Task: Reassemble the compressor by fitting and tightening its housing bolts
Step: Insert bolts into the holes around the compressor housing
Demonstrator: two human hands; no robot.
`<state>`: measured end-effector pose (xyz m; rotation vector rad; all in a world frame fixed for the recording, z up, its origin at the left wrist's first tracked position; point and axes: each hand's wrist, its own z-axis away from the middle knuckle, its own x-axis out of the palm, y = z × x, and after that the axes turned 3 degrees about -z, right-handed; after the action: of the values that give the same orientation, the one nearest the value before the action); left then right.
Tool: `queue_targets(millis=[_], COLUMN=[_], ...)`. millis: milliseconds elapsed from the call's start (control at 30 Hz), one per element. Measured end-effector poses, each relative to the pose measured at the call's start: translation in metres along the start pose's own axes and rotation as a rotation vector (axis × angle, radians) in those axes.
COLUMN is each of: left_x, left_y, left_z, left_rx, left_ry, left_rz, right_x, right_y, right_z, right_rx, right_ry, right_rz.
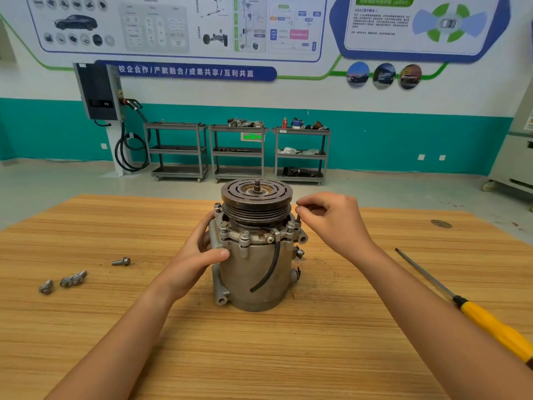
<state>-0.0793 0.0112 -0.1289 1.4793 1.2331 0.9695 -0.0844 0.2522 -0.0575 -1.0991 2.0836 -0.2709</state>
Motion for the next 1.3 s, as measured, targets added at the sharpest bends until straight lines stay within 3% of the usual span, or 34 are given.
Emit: queue_targets(millis=[133,300,600,700,833,967,1133,1300], left_x=[0.001,0.004,0.018,0.036,0.077,0.118,0.107,0.075], left_y=[0.001,0.000,-0.003,-0.002,-0.006,-0.011,-0.008,-0.002], left_z=[0.000,0.001,0.008,0.016,0.024,0.029,0.035,0.041], left_rx=[0.000,0.013,0.017,0.036,0.103,0.132,0.092,0.088], left_ry=[0.006,0.037,0.182,0.273,0.446,0.535,0.414,0.262], left_rz=[0.016,0.021,-0.019,-0.028,-0.025,0.029,0.012,-0.108], right_x=[0.003,0.007,0.008,-0.021,-0.084,-0.116,-0.103,-0.098], right_y=[0.002,0.005,0.025,0.046,0.088,0.119,0.135,0.143], right_z=[0.005,0.021,0.070,0.082,0.102,0.104,0.082,0.070], right_rx=[-0.012,-0.032,0.209,0.271,0.567,0.706,0.709,0.724], right_ry=[-0.080,-0.044,-0.213,-0.222,-0.310,-0.373,-0.601,-0.607], right_rz=[0.022,0.008,-0.133,0.107,0.596,0.733,0.723,0.634])
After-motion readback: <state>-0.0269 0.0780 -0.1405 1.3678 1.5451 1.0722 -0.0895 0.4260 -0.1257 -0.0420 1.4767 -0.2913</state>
